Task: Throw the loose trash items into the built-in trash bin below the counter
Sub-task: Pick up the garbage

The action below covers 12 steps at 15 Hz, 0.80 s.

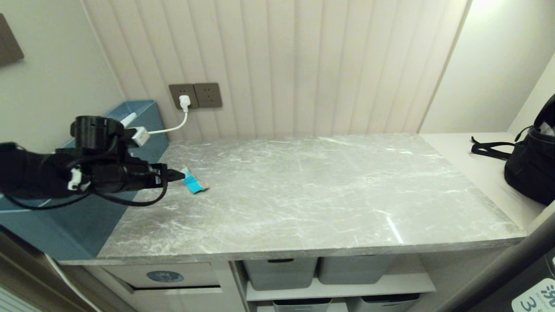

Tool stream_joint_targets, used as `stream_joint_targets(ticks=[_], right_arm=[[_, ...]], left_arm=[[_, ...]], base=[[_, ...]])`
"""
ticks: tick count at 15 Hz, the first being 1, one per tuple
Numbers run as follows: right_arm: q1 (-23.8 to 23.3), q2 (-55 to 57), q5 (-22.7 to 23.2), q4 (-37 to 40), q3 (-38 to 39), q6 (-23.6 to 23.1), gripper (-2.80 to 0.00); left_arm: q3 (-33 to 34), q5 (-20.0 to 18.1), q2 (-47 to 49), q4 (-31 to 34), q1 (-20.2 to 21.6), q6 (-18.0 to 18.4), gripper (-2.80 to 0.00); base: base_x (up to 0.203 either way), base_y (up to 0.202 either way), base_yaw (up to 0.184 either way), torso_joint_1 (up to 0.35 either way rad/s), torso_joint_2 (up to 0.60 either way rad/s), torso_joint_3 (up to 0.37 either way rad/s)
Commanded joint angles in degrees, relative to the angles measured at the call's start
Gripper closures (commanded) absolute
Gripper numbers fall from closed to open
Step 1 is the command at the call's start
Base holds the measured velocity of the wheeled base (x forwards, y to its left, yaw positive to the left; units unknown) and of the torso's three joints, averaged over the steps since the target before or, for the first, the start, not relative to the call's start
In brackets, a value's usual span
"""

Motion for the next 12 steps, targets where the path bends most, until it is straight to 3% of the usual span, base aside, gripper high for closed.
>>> stream_joint_targets(ticks=[1,7,12], right_arm=[[0.00,0.09,-0.01,-0.04,0.09,0.04,0.00],[0.00,0.09,-0.01,-0.04,0.09,-0.03,0.00],[0.00,0.09,-0.01,-0.04,0.09,0.06,0.00]], left_arm=[[-1.25,0.87,8.42,-8.93,0.04,-0.04,-2.80],[-16.45,1.89,20.69,-11.88,-0.10,-0.16,-2.80],[-17.47,1.82,22.65,-11.78,-0.44,-0.24,-2.80]], base=[[0.000,0.000,0.000,0.000,0.00,0.000],[0.000,0.000,0.000,0.000,0.00,0.000],[0.000,0.000,0.000,0.000,0.00,0.000]])
